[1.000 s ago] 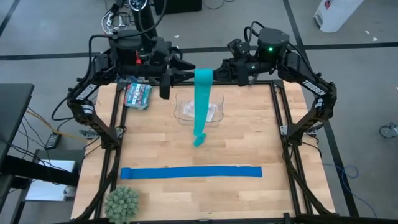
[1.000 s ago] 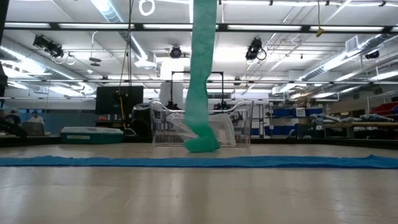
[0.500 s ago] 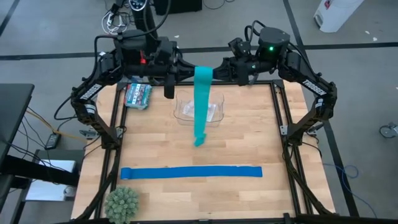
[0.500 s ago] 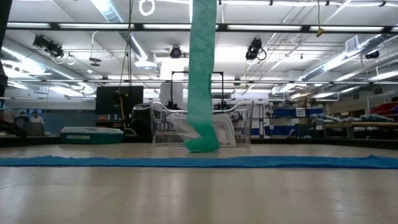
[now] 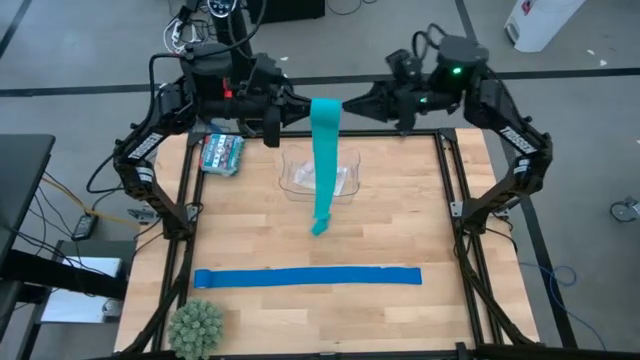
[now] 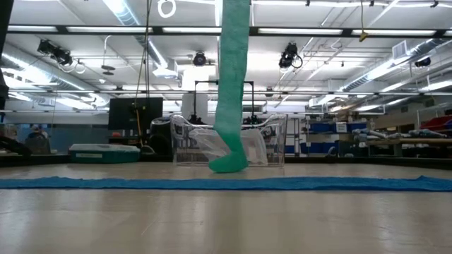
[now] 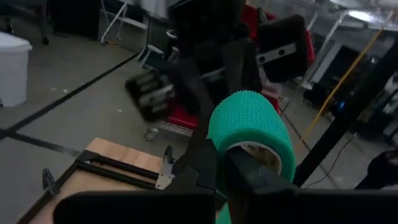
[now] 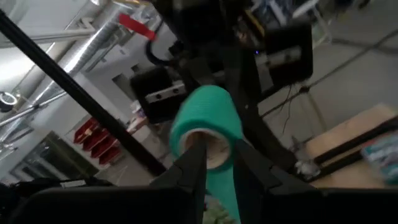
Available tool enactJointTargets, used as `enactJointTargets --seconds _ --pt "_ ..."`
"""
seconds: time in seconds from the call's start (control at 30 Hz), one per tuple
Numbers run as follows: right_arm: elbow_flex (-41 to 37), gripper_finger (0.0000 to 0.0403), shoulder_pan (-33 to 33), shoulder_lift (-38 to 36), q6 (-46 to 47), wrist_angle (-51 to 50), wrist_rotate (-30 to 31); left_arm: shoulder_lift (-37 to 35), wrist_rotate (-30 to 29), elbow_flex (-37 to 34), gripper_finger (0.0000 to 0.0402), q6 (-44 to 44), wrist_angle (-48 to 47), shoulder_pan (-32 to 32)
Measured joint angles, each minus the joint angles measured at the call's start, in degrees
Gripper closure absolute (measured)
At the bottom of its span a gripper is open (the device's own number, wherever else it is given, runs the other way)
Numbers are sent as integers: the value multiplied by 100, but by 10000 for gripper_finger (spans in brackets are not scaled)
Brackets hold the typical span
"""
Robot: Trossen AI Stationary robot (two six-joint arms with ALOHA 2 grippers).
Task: Roll bandage
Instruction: Roll the green bandage
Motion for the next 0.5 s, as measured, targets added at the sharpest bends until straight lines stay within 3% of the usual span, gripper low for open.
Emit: enactJointTargets --seconds 0.13,0.33,0.5 --pt "4 335 73 -168 -796 -161 350 0 339 0 386 -560 1 152" --pt "4 335 547 -240 -2474 -215 1333 0 832 0 378 -1391 12 366" --pt "4 335 743 -231 -2807 -556 1691 0 1089 1 381 -1773 -50 511"
